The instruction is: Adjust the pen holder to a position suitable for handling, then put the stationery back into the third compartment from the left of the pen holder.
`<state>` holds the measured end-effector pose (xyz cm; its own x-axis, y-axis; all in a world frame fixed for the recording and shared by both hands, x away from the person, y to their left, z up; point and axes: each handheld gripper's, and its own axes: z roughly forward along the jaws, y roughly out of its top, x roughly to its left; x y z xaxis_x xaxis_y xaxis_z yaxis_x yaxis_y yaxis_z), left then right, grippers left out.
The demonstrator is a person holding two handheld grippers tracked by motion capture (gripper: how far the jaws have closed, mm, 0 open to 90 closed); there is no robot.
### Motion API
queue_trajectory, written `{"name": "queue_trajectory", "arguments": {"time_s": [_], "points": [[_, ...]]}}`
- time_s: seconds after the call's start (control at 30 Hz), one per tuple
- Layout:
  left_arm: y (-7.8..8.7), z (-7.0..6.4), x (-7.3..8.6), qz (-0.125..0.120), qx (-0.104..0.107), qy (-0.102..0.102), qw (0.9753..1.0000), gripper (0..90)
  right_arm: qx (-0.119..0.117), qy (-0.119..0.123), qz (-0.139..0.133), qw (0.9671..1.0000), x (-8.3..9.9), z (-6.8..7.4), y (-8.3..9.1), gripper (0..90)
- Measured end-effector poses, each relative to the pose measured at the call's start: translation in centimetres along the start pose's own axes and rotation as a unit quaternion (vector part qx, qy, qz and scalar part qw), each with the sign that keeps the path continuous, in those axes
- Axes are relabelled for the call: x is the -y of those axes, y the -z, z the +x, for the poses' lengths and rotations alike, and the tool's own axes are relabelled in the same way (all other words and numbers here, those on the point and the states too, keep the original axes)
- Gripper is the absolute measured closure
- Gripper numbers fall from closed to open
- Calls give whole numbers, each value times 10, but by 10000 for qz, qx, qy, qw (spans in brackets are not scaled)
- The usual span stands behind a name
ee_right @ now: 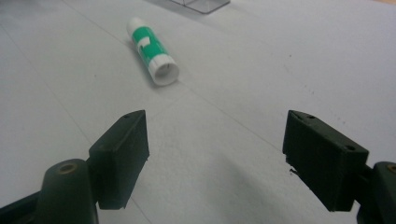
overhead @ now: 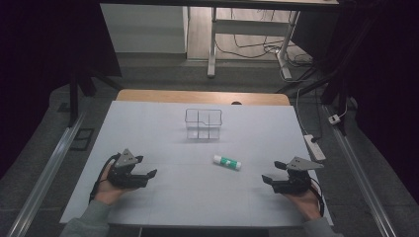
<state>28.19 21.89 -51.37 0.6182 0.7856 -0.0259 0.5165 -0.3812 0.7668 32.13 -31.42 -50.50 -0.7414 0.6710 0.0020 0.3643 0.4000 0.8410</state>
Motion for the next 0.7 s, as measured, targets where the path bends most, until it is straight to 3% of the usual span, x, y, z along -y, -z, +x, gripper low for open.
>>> {"name": "queue_trajectory", "arguments": {"time_s": [0.27,0.43,0.7], "points": [[-2,-1,0,53,27,-62,10000,239,-11,136,168,9998,-9,5,-4,231],[-2,-3,0,104,36,-122,9999,238,-100,61,203,9997,-20,5,-9,241],[1,-2,1,31,58,-43,10000,237,-230,73,304,9992,-41,8,-19,258]]}}
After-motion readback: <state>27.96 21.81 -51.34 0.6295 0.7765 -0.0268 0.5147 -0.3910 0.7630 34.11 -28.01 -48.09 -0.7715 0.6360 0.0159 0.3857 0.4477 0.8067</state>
